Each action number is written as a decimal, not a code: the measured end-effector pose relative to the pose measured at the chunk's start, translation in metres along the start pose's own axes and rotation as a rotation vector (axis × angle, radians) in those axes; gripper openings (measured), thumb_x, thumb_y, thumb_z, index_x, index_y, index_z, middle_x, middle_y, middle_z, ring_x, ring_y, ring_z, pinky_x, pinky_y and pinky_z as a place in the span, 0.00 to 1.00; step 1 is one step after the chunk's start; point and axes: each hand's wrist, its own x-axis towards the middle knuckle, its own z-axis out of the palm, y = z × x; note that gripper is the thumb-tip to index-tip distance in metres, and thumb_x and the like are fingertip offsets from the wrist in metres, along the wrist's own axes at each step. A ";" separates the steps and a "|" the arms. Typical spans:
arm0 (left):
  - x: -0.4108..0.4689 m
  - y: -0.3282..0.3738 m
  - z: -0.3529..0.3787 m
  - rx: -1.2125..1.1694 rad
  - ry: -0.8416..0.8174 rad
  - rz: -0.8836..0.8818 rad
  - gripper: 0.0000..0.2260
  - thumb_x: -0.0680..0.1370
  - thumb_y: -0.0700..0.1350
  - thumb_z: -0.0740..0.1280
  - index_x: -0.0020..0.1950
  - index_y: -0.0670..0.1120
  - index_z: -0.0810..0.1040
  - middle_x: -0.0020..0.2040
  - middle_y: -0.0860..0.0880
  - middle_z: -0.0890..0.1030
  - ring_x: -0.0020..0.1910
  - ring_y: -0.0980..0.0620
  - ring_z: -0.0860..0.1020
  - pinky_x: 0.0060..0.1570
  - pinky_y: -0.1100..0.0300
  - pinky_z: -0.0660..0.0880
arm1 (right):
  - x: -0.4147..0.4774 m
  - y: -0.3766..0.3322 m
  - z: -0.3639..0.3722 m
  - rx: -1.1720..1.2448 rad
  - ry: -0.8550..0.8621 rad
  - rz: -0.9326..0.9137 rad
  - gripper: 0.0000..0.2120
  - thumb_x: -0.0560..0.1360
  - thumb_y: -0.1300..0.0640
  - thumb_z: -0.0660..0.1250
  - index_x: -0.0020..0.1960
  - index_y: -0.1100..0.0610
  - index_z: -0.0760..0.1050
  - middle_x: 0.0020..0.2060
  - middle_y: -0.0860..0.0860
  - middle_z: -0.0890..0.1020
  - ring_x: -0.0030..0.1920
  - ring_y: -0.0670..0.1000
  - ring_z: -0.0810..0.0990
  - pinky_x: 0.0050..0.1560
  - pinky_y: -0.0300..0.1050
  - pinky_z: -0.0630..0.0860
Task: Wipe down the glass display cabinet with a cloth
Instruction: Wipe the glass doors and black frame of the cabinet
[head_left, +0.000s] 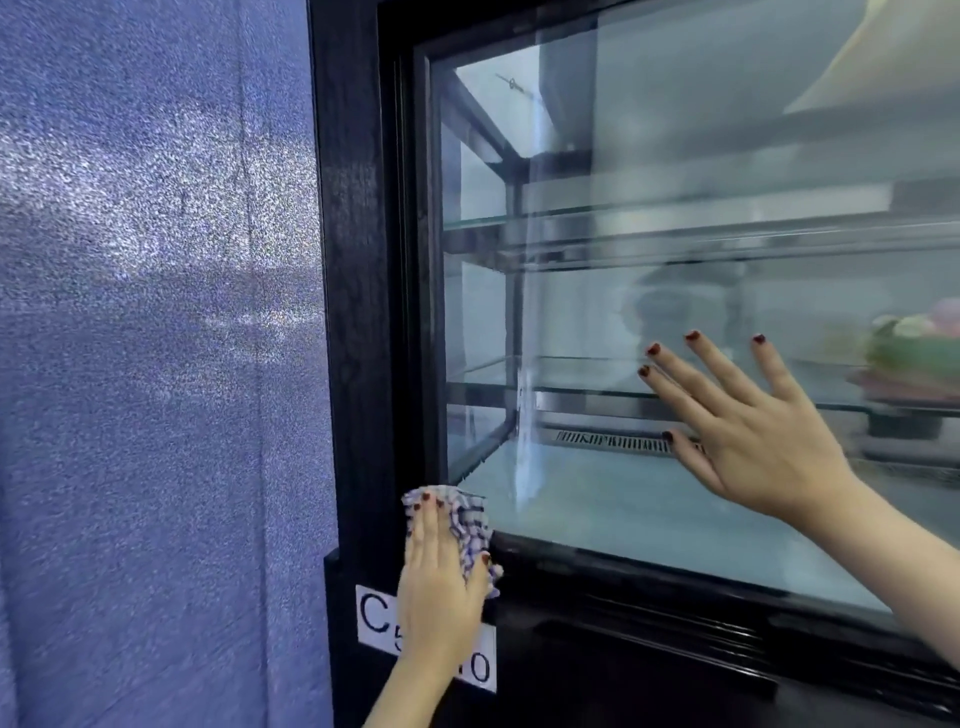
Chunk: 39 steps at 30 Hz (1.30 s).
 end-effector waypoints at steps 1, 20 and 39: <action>0.003 -0.009 -0.002 0.000 -0.007 -0.040 0.35 0.78 0.51 0.60 0.76 0.45 0.42 0.75 0.54 0.44 0.76 0.51 0.50 0.72 0.61 0.52 | 0.000 0.000 0.000 -0.003 -0.019 0.004 0.27 0.77 0.47 0.53 0.74 0.56 0.62 0.74 0.52 0.62 0.74 0.58 0.60 0.69 0.66 0.58; 0.002 -0.002 0.000 0.005 0.066 -0.064 0.35 0.76 0.49 0.62 0.75 0.38 0.49 0.75 0.46 0.52 0.73 0.48 0.54 0.69 0.46 0.60 | -0.002 0.000 0.002 -0.046 -0.078 0.011 0.28 0.78 0.45 0.50 0.76 0.53 0.56 0.75 0.50 0.58 0.75 0.56 0.56 0.71 0.64 0.54; -0.034 0.134 0.032 0.067 -0.027 0.114 0.35 0.80 0.59 0.37 0.70 0.33 0.63 0.70 0.37 0.64 0.72 0.43 0.60 0.69 0.58 0.49 | -0.013 0.031 -0.020 -0.093 -0.193 -0.246 0.25 0.77 0.49 0.50 0.71 0.54 0.68 0.71 0.51 0.68 0.71 0.57 0.65 0.68 0.64 0.61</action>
